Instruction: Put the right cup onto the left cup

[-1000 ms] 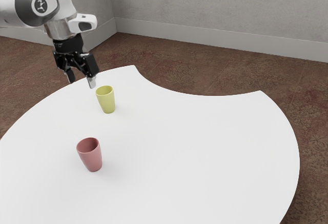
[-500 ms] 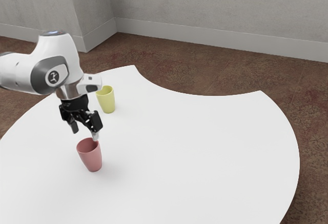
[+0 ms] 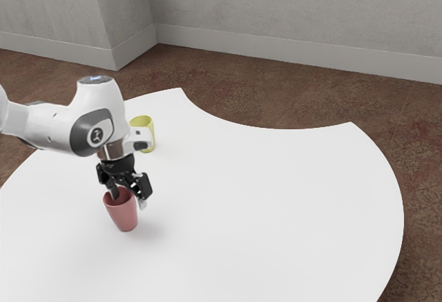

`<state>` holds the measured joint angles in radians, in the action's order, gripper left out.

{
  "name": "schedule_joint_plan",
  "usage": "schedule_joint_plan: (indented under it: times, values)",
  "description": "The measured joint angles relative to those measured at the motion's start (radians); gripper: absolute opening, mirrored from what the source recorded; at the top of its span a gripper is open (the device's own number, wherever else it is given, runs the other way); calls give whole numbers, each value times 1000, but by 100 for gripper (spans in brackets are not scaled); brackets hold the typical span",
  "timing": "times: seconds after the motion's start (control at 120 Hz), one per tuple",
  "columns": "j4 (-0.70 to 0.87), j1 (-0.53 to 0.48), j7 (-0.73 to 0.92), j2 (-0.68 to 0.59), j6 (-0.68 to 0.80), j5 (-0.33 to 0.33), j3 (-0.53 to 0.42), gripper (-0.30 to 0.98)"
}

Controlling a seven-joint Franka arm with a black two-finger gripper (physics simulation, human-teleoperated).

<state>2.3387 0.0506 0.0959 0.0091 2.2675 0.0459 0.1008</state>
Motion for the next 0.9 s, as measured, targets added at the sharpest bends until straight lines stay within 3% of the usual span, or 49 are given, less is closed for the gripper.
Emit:
schedule_joint_plan:
  times: [0.125, 0.292, 0.433, 0.633, 0.9]
  values:
    - [-1, 0, -3, 41, 33, -1, 0, 67]
    - [-2, 1, -4, 49, 56, -9, 0, 24]
    - [-3, 1, -3, 50, 65, -13, 1, 5]
    - [-3, 0, -3, 50, 70, -16, 3, -6]
    - [-9, 2, -8, -12, 37, -27, 6, -9]
